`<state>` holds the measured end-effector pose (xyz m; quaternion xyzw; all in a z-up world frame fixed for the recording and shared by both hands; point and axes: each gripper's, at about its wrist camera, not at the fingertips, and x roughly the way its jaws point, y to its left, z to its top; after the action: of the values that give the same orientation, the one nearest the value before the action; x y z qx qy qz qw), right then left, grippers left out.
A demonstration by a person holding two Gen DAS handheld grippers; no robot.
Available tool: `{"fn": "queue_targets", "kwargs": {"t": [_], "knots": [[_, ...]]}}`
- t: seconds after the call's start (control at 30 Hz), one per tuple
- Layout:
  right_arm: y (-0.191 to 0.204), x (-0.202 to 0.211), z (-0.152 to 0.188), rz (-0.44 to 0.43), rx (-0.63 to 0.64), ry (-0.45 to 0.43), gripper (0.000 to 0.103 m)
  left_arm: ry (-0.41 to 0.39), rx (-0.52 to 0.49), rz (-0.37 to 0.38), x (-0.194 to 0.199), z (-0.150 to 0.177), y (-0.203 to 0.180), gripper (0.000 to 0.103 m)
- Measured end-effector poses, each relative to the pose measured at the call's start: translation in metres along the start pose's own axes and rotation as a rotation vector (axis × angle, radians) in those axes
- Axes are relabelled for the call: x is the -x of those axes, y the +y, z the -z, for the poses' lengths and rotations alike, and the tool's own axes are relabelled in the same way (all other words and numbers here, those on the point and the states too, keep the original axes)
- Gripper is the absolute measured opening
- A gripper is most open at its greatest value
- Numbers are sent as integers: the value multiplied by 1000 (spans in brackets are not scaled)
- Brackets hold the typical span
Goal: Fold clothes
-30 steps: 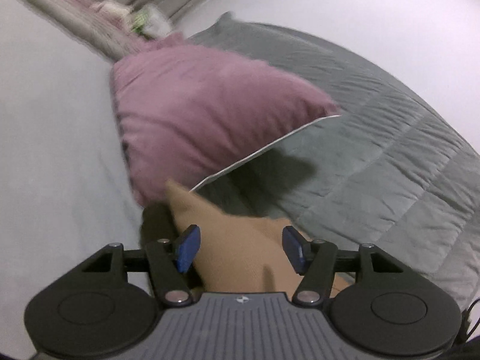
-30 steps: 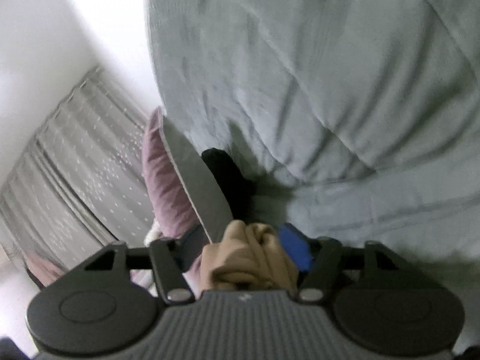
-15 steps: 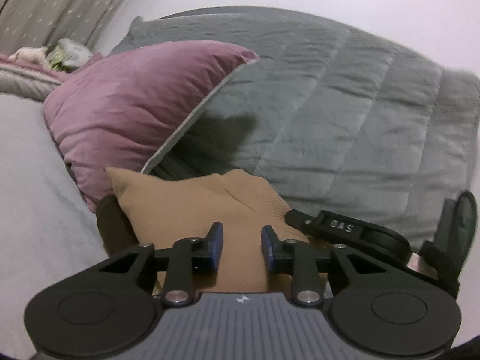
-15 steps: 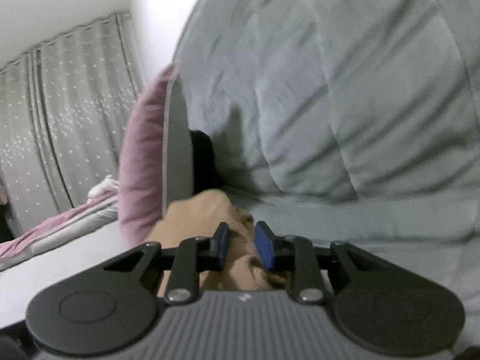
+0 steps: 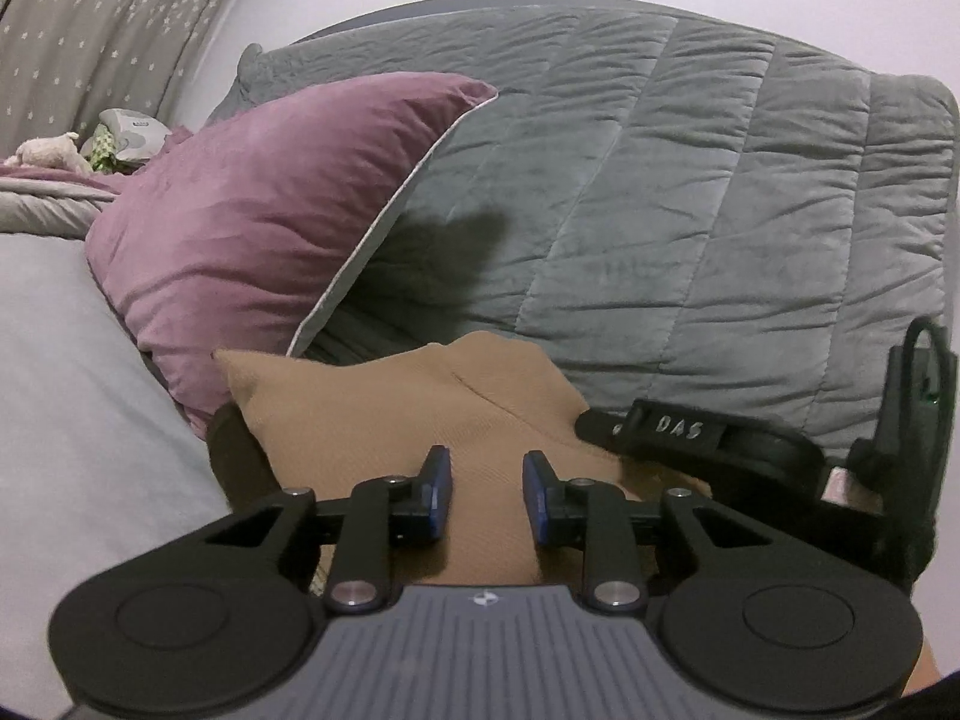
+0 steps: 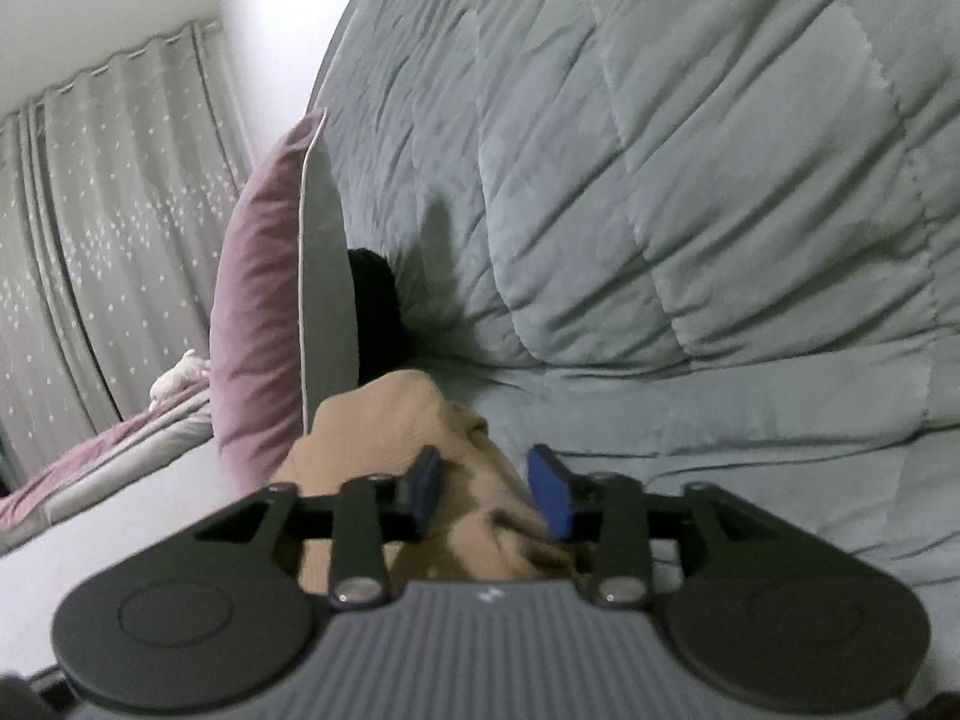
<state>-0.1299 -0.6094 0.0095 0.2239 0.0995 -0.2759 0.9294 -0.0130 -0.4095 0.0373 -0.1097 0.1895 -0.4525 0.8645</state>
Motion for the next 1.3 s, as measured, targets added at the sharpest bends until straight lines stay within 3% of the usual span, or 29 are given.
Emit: {"fn": "queue_targets", "kwargs": {"t": [0.2, 0.53, 0.9, 0.93, 1.07, 1.3], "knots": [[9, 19, -19, -4, -11, 1, 47, 24, 42, -24, 12, -18, -3, 42], [31, 66, -29, 8, -51, 38, 64, 106, 47, -87, 47, -43, -10, 48], [56, 103, -26, 71, -166, 114, 85, 277, 35, -173, 78, -62, -11, 51], [57, 106, -24, 79, -174, 120, 92, 293, 33, -182, 80, -63, -11, 54], [61, 118, -15, 119, -181, 145, 102, 353, 28, -218, 87, -64, -8, 64], [69, 123, 2, 192, -146, 214, 103, 434, -28, -272, 92, -59, -3, 95]]}}
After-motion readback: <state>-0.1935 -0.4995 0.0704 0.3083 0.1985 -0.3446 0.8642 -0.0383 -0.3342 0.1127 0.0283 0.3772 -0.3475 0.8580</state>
